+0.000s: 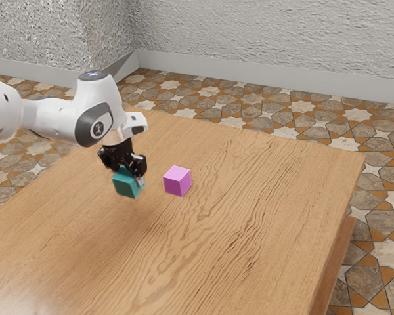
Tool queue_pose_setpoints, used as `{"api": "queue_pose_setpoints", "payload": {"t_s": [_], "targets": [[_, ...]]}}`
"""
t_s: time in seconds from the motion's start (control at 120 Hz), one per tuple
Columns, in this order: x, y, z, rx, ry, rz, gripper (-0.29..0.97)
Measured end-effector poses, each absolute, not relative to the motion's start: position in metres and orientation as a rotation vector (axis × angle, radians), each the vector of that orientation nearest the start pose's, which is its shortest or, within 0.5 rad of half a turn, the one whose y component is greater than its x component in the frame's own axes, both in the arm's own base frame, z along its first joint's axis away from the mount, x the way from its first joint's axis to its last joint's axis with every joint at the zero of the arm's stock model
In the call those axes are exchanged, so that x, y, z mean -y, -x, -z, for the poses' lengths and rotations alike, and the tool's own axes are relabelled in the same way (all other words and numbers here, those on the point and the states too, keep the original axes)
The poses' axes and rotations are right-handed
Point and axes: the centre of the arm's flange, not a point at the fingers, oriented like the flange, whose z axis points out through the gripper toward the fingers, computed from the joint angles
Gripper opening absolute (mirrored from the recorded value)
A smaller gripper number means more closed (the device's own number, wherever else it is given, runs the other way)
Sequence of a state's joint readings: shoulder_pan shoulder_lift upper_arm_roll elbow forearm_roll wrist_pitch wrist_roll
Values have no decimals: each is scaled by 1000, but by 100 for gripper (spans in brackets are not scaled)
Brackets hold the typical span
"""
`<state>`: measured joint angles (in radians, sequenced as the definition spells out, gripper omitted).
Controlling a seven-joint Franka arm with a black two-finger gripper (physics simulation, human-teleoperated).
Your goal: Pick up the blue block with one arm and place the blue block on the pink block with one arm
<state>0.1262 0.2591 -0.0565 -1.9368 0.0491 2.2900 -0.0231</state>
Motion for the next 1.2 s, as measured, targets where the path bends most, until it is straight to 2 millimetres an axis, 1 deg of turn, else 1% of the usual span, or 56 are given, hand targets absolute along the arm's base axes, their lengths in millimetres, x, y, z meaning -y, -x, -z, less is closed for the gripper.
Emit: {"api": "queue_pose_setpoints", "payload": {"t_s": [0.117, 0.15, 0.208, 0.25, 0.308, 0.4, 0.533, 0.575, 0.683, 0.8, 1.05, 1.2], "targets": [[-46, -656, -371, 86, 3104, 135, 35], [-42, -669, -370, 74, 3108, 125, 35], [-33, -689, -362, 50, 3120, 89, 35], [-24, -699, -356, 26, 3132, 60, 35], [-15, -710, -354, 3, 3147, 30, 35], [-13, -723, -355, -4, 3165, -14, 35], [-20, -739, -359, 4, 3184, -70, 36], [-20, -744, -355, 1, 3190, -92, 36], [-11, -750, -350, -30, 3211, -134, 36], [-9, -754, -343, -47, 3217, -165, 36], [-14, -761, -346, -60, 3208, -143, 36], [-16, -770, -340, -62, 3212, -108, 36]]}}
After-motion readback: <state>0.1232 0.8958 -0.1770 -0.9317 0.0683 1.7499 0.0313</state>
